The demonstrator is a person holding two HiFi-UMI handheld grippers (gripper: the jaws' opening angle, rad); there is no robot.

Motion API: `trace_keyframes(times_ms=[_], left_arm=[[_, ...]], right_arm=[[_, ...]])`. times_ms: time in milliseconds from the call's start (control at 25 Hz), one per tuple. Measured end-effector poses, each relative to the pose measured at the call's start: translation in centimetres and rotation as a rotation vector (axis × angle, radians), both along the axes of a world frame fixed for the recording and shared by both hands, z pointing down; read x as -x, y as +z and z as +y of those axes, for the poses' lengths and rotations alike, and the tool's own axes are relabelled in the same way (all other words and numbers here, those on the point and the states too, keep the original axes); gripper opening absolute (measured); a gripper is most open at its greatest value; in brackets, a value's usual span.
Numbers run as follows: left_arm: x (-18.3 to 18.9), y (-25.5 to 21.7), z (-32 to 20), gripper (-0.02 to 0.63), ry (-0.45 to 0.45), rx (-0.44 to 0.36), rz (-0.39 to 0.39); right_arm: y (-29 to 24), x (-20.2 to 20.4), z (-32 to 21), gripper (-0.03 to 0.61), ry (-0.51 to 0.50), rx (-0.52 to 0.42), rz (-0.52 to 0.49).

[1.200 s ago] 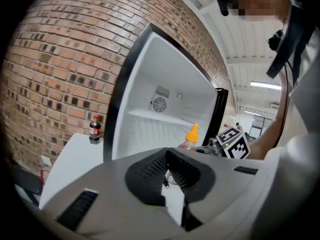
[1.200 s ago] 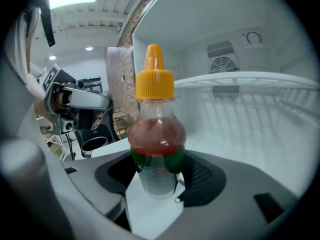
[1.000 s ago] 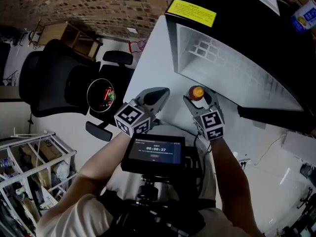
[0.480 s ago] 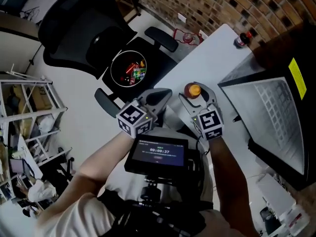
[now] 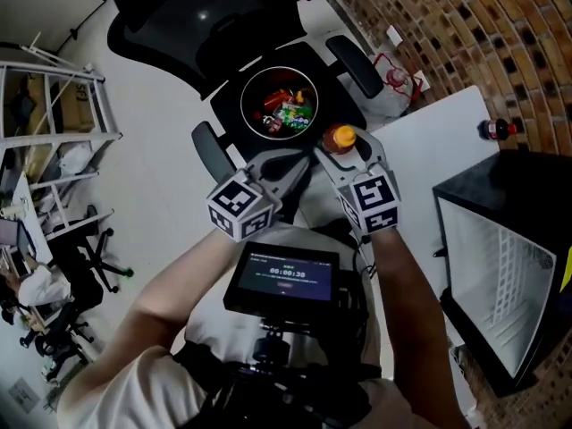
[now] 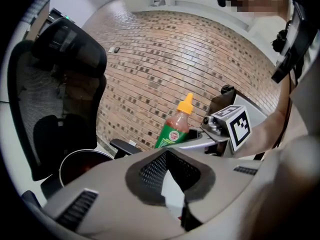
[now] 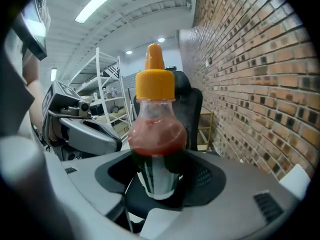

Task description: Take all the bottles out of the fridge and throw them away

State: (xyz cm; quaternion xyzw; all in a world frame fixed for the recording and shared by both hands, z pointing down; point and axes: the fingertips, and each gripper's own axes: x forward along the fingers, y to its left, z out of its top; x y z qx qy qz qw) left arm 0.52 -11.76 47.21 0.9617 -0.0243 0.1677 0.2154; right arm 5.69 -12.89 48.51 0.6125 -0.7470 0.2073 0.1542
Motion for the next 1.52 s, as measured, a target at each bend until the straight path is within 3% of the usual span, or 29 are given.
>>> trace_keyframes(times_ms=[520,720,960,1040,1320,1440,1520], left_arm=[[7.1,3.1,-7.5,0.009,-0.205,0.052,-0.060],[8.2,4.2,-8.2,0.009,-0.253,0.053,-0.090],[8.8,5.8,-8.6,0.009,-0.287,0.060,-0.110],[9.2,6.2,-9.0,0.009,-0.312,0.072,-0.114],[9.7,7.9,-8.6,0.010,-0.343,0.118,-0.149],[9.9,8.0,-8.2,0.009,-0.336,0.120,-0.156],[10.4,8.0,-7.7,0.009,-0.338,0.118,-0.170]], right_arm=[[7.1,4.6,-12.6,0.264,-0.185,0.104,0.052],[13.8,4.8,-15.4,0.264,-0.220,0.240,0.053],[21.4,6.0,-17.0,0.263,-0.365,0.415,0.153],[23.1,6.4,-17.4,0.264,-0.441,0.447,0.244],[30.1,5.9,-17.4,0.263,-0.811,0.519,0.753],[32.3,4.8,-18.0,0.264,-0.887,0.547,0.904],[33.8,4.4,-18.1,0.265,-0.906,0.585,0.947]])
